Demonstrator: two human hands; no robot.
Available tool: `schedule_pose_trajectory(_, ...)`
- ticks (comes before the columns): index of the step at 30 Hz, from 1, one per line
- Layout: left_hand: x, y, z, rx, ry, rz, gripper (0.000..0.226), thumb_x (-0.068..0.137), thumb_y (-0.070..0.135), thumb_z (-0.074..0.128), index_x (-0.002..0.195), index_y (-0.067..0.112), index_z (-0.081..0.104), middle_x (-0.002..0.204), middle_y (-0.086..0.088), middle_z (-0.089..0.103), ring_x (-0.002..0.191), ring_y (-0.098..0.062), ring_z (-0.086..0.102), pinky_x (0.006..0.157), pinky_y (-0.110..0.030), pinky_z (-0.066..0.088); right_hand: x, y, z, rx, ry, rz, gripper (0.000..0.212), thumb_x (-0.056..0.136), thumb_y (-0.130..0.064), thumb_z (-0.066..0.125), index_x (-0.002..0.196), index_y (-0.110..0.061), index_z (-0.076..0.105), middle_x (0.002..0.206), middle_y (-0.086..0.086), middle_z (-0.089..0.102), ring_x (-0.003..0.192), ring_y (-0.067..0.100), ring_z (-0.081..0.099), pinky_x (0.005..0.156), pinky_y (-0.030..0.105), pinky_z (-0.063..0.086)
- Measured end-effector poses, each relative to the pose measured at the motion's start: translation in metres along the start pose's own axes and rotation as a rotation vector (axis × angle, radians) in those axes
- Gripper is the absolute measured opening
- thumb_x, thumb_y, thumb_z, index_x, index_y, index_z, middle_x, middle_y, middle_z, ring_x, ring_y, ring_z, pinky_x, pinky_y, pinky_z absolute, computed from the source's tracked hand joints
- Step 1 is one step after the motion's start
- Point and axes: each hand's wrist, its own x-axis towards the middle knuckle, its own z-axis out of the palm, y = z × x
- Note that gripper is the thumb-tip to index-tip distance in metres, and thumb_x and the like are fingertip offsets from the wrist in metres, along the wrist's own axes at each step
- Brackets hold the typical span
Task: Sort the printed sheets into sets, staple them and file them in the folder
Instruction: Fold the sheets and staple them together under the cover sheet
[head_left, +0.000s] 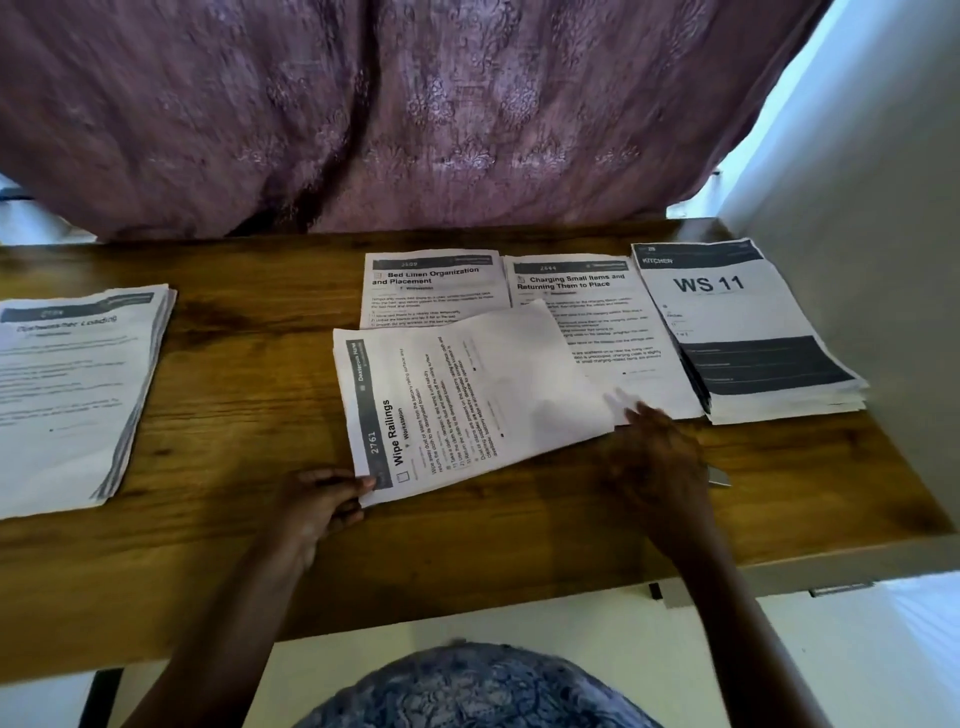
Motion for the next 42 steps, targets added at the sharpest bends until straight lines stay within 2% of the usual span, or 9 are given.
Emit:
schedule_pose_trajectory(7, -0.006, 0.008, -0.011, -0.019, -0.020, 0.035, 0.015, 0.080, -0.003, 0.070, 0.076, 0.007, 0.059, 0.075, -0.007, 0.064, 0.045, -0.005, 0.062, 0.045, -0.017, 0.053, -0.013, 0.015, -0.010, -0.048, -0.165, 0.306, 0.054, 0.082, -0.021, 0.069, 0.133, -0.018, 0.050, 0.130, 0.014, 0.050, 0.115, 0.034, 0.049, 0.091, 0.054, 0.044)
schedule_pose_trajectory(12, -0.012, 0.011, -0.009, -0.032, -0.027, 0.046, 0.018, 0.082, -0.002, 0.069, 0.075, 0.009, 0.056, 0.075, -0.007, 0.062, 0.063, -0.015, 0.058, 0.044, -0.015, 0.052, -0.011, -0.012, -0.002, -0.131, -0.184, 0.252, 0.048, 0.086, -0.029, 0.065, 0.132, -0.024, 0.051, 0.127, 0.011, 0.053, 0.115, 0.032, 0.049, 0.094, 0.051, 0.039)
schedule_pose_trajectory(16, -0.015, 0.006, -0.010, -0.042, -0.039, 0.077, 0.018, 0.082, -0.001, 0.069, 0.075, 0.009, 0.057, 0.074, -0.007, 0.063, 0.050, -0.009, 0.062, 0.043, -0.014, 0.050, -0.029, -0.061, 0.017, -0.145, -0.143, 0.138, 0.036, 0.092, -0.025, 0.057, 0.128, -0.017, 0.055, 0.123, 0.010, 0.059, 0.112, 0.030, 0.054, 0.098, 0.046, 0.032)
schedule_pose_trajectory(19, -0.016, 0.001, -0.010, -0.032, -0.040, 0.123, 0.016, 0.082, -0.002, 0.069, 0.076, 0.009, 0.059, 0.075, -0.007, 0.064, 0.046, -0.004, 0.062, 0.044, -0.014, 0.050, -0.043, -0.100, 0.029, -0.053, -0.126, 0.038, 0.028, 0.096, -0.025, 0.048, 0.117, -0.012, 0.061, 0.110, 0.010, 0.061, 0.095, 0.030, 0.061, 0.080, 0.042, 0.047)
schedule_pose_trajectory(24, -0.019, -0.004, -0.010, -0.043, -0.015, 0.197, 0.016, 0.080, -0.005, 0.069, 0.074, 0.007, 0.060, 0.075, -0.007, 0.064, 0.051, -0.008, 0.063, 0.045, -0.014, 0.050, -0.055, -0.155, 0.047, -0.045, -0.239, -0.100, 0.072, 0.094, -0.056, 0.005, 0.113, -0.014, 0.060, 0.106, 0.004, 0.062, 0.068, 0.017, 0.063, 0.046, 0.022, 0.040)
schedule_pose_trajectory(26, -0.019, -0.006, -0.010, -0.062, -0.012, 0.208, 0.018, 0.080, -0.006, 0.069, 0.073, 0.007, 0.060, 0.071, -0.007, 0.064, 0.046, -0.003, 0.062, 0.044, -0.014, 0.050, -0.054, -0.172, 0.054, -0.085, -0.207, -0.132, 0.055, 0.096, -0.046, 0.015, 0.106, -0.016, 0.060, 0.101, 0.003, 0.063, 0.067, 0.014, 0.063, 0.043, 0.019, 0.036)
schedule_pose_trajectory(30, -0.019, -0.011, -0.011, -0.076, -0.008, 0.203, 0.016, 0.079, -0.004, 0.071, 0.072, 0.007, 0.060, 0.062, 0.000, 0.068, 0.047, -0.003, 0.063, 0.045, -0.014, 0.050, -0.045, -0.188, 0.063, -0.046, -0.246, -0.049, 0.036, 0.101, -0.037, 0.030, 0.123, -0.015, 0.049, 0.119, 0.004, 0.055, 0.106, 0.019, 0.056, 0.067, 0.025, 0.047)
schedule_pose_trajectory(36, -0.020, -0.017, -0.011, -0.123, 0.005, 0.169, 0.011, 0.081, 0.000, 0.071, 0.079, 0.006, 0.062, 0.080, -0.007, 0.067, 0.063, -0.011, 0.064, 0.048, -0.014, 0.050, -0.047, -0.195, 0.076, -0.030, -0.133, -0.043, 0.027, 0.100, -0.034, 0.038, 0.108, -0.015, 0.055, 0.097, 0.006, 0.064, 0.081, 0.022, 0.065, 0.053, 0.027, 0.045)
schedule_pose_trajectory(42, -0.019, -0.015, -0.014, -0.165, -0.007, 0.128, 0.010, 0.080, -0.003, 0.070, 0.085, 0.001, 0.063, 0.080, -0.010, 0.067, 0.049, -0.007, 0.065, 0.045, -0.015, 0.050, -0.049, -0.198, 0.081, -0.093, -0.103, -0.054, 0.017, 0.093, -0.030, 0.053, 0.101, -0.016, 0.058, 0.081, 0.003, 0.066, 0.060, 0.019, 0.065, 0.041, 0.024, 0.042)
